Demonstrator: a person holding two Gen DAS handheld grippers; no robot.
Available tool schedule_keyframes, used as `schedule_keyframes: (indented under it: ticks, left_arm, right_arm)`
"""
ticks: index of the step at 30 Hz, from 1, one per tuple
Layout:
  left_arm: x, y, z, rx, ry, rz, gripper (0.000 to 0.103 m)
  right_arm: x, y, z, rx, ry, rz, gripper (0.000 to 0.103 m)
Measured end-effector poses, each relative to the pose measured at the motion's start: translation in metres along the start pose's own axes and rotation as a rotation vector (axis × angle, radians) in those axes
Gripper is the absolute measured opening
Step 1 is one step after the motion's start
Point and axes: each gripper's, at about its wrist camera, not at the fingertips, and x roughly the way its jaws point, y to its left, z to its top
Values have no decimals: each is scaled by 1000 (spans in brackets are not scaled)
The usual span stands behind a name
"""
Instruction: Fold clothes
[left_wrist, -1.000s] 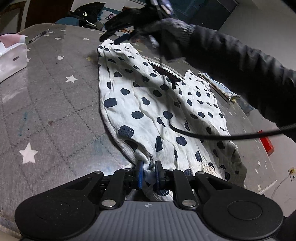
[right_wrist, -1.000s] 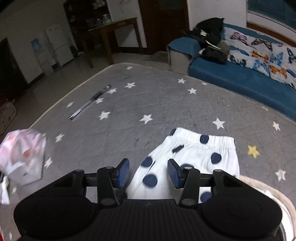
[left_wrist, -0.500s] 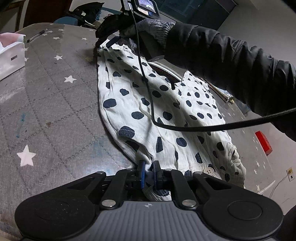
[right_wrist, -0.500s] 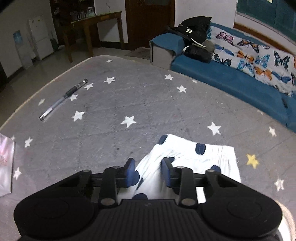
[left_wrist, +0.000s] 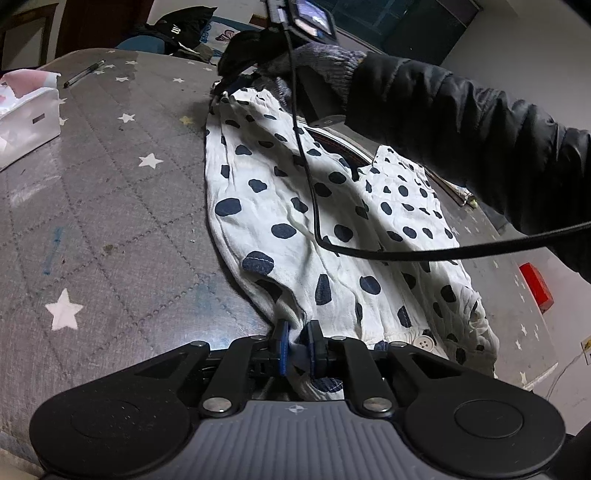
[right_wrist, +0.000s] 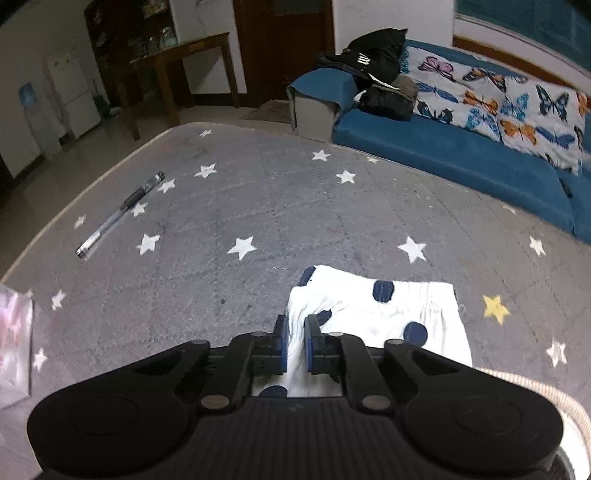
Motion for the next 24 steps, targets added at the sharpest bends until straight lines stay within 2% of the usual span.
schedule_keyframes:
  ticks: [8,17,24]
  left_arm:
    - [-2,-3,-1,-4,-25,-31,4]
    - [-18,-28,9,71,-89,-136,4]
    - [-11,-70,21,170,-75,-231,4]
  right_arm:
    - [-40,-33,5,100,-54,70,5]
    - [-98,-92,2,190,-143,79,5]
    - [-147,-157,-10,277,-212,73,5]
